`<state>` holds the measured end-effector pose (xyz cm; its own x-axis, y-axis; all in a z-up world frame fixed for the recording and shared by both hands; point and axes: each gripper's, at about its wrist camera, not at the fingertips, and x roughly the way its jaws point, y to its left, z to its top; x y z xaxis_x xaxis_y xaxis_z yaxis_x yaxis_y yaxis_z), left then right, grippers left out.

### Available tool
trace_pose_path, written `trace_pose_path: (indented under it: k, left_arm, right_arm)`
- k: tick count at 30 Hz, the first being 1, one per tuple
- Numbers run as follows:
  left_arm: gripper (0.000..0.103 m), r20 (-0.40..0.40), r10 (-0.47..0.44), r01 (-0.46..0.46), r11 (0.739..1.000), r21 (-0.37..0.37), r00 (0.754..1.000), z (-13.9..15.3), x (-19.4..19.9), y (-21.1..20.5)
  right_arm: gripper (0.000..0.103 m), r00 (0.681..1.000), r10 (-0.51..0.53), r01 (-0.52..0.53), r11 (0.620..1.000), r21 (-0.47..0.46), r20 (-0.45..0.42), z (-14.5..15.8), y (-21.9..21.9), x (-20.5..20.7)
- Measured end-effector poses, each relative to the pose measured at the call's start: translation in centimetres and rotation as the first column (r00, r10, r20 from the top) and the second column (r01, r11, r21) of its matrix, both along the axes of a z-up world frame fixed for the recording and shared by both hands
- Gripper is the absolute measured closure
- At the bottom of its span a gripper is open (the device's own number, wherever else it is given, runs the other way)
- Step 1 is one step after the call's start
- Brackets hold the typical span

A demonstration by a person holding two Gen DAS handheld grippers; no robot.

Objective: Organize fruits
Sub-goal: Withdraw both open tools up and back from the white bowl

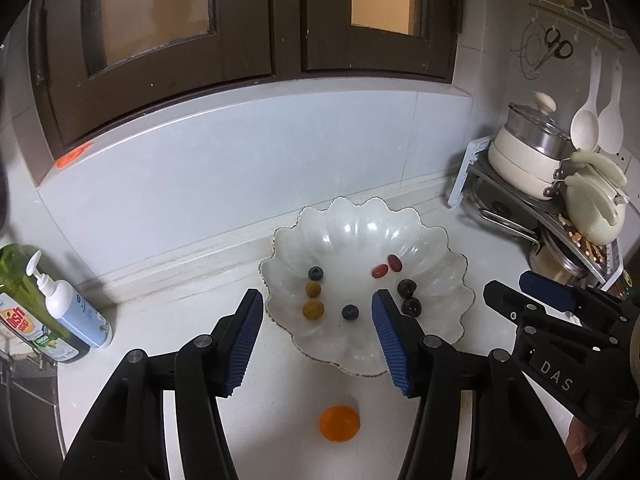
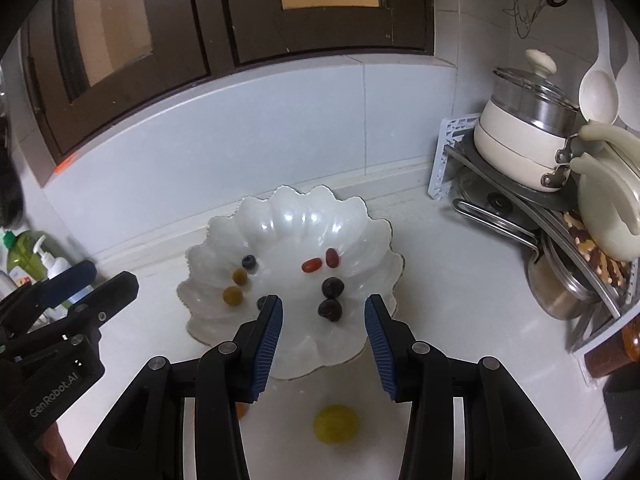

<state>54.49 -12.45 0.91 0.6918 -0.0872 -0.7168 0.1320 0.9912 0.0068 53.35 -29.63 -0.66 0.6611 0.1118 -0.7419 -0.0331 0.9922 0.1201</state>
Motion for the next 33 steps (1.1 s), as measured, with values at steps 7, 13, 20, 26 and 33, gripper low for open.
trace_pose_path:
  k: [7, 13, 20, 26, 33]
  left_arm:
    - [0.046, 0.042, 0.010, -0.010, 1.000, 0.017, 0.999, 0.5, -2.4, 0.4]
    - [0.045, 0.065, -0.001, 0.000, 1.000, 0.013, 0.998, 0.9, -4.2, 0.9]
    - [0.043, 0.089, 0.008, -0.009, 1.000, 0.013, 0.996, 0.9, -5.8, 1.5]
    - [0.043, 0.092, -0.002, 0.003, 1.000, -0.004, 0.996, 0.5, -7.1, 2.0]
    - [0.043, 0.102, -0.013, 0.016, 0.999, -0.031, 0.995, 0.2, -8.7, 2.4]
  right_arm:
    - [0.051, 0.999, -0.007, 0.007, 1.000, 0.003, 0.049, 0.9, 0.4, -2.6]
    - [0.050, 0.995, -0.014, 0.015, 1.000, -0.009, 0.098, 1.6, 0.8, -4.8]
    - [0.050, 0.995, -0.005, 0.005, 1.000, 0.004, 0.102, 1.4, 1.3, -6.0]
    - [0.050, 0.996, -0.012, 0.009, 1.000, 0.028, 0.085, 0.6, 1.3, -6.8]
    - [0.050, 0.992, -0.028, 0.024, 0.999, 0.031, 0.124, 0.4, 1.5, -8.5]
